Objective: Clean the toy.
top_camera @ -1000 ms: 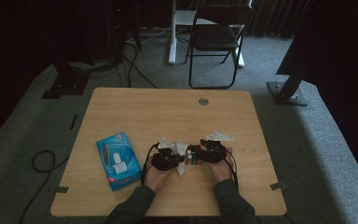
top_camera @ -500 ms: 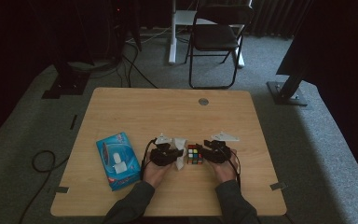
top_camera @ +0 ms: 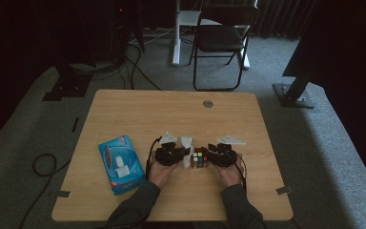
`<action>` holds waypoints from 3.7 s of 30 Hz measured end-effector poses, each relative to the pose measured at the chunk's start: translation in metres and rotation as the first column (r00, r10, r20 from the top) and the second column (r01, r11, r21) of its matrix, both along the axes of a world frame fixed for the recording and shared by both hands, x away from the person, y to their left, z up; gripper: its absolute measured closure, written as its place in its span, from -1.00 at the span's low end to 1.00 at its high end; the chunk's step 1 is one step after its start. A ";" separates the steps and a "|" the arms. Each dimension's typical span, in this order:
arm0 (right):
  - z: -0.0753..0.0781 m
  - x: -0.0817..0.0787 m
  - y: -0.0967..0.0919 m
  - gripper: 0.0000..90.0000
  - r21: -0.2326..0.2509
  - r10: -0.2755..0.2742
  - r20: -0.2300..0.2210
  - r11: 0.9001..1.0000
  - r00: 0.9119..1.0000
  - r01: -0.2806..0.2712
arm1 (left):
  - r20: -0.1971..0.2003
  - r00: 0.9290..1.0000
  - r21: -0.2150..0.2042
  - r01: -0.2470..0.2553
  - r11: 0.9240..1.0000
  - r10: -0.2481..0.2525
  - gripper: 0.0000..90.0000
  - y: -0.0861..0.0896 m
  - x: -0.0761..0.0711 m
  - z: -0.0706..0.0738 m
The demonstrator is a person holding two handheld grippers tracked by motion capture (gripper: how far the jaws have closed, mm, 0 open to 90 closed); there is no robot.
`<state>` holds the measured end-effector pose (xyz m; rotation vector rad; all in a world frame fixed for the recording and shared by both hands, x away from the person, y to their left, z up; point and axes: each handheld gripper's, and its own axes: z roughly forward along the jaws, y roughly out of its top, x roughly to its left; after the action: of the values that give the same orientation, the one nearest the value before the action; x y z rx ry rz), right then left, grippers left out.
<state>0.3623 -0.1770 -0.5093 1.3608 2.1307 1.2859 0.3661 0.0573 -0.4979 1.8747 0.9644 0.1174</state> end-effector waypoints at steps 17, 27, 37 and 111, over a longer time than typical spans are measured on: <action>0.000 0.000 0.000 0.38 0.002 0.004 0.005 1.000 1.000 -0.004 | -0.047 0.999 0.044 -0.018 0.999 0.020 0.90 -0.005 0.007 -0.018; 0.000 -0.001 0.001 0.42 -0.001 0.006 0.010 1.000 1.000 -0.006 | -0.085 0.996 0.094 -0.005 0.996 0.013 0.91 -0.009 0.010 -0.038; 0.000 -0.001 0.001 0.43 -0.002 0.004 0.010 1.000 1.000 -0.004 | -0.093 0.995 0.144 -0.004 0.990 0.017 0.90 -0.013 0.011 -0.048; 0.000 -0.001 0.004 0.49 -0.008 0.004 0.017 1.000 1.000 -0.004 | -0.051 0.998 0.201 0.039 0.979 -0.029 0.89 -0.016 -0.017 -0.045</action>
<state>0.3610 -0.1735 -0.5091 1.3384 2.1262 1.2839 0.3488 0.0417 -0.5430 2.0880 0.9826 0.1553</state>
